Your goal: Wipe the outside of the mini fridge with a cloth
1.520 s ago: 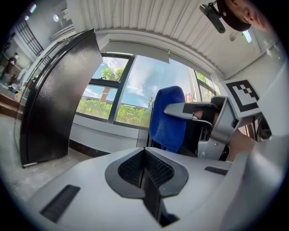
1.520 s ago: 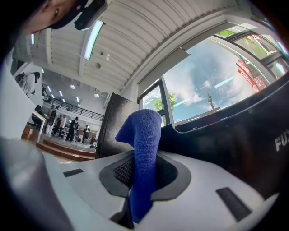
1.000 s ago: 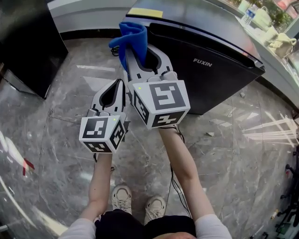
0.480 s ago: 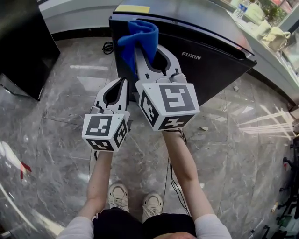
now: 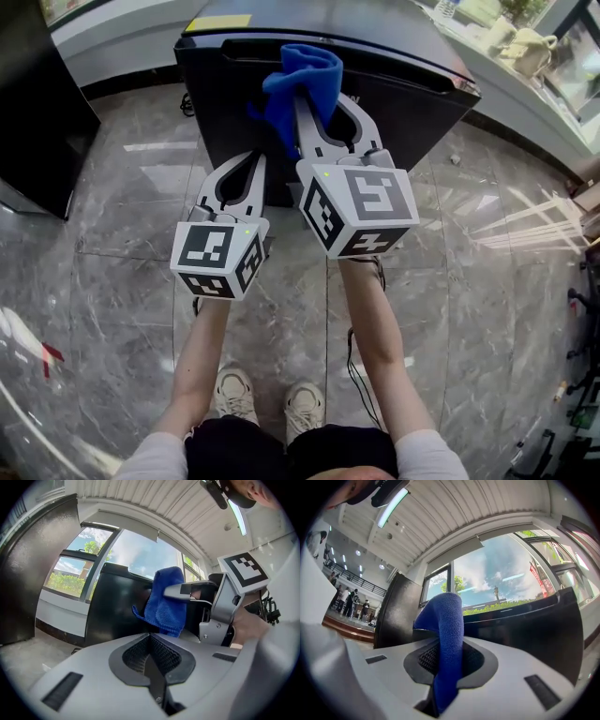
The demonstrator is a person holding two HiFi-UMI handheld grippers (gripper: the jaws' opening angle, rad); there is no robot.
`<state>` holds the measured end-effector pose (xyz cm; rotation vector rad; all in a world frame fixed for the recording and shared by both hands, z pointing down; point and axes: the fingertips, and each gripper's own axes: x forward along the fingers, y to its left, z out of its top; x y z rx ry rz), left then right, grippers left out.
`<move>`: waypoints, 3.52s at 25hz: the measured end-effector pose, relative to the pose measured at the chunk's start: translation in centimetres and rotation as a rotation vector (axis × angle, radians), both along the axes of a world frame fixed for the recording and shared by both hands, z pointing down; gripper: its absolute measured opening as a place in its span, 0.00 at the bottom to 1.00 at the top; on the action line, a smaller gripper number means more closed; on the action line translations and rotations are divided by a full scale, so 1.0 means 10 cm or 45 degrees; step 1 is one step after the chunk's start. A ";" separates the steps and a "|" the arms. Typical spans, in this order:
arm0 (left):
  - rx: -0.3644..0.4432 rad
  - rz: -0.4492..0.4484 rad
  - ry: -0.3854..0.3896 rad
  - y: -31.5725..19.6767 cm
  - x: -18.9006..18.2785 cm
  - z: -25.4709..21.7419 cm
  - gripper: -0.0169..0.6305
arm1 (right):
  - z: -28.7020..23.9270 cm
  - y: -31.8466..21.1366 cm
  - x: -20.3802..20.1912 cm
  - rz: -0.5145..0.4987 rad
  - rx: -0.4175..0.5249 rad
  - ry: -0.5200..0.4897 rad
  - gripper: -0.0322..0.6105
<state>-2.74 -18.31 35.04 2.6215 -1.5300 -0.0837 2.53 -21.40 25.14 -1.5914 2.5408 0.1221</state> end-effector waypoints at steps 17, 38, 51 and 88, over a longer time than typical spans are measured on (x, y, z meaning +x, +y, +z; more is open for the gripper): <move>-0.031 0.132 -0.018 0.03 0.54 0.15 0.03 | -0.03 0.08 1.43 0.336 0.020 -0.020 0.17; -0.036 0.186 -0.044 0.01 0.94 0.17 0.03 | 0.02 0.06 2.72 0.649 -0.004 -0.067 0.17; -0.052 0.160 -0.093 0.07 0.88 0.23 0.03 | 0.04 0.31 2.52 0.546 0.002 -0.122 0.17; -0.050 -0.257 0.025 -0.02 -1.46 0.46 0.03 | 0.88 -0.20 -1.40 -0.153 -0.119 -0.080 0.17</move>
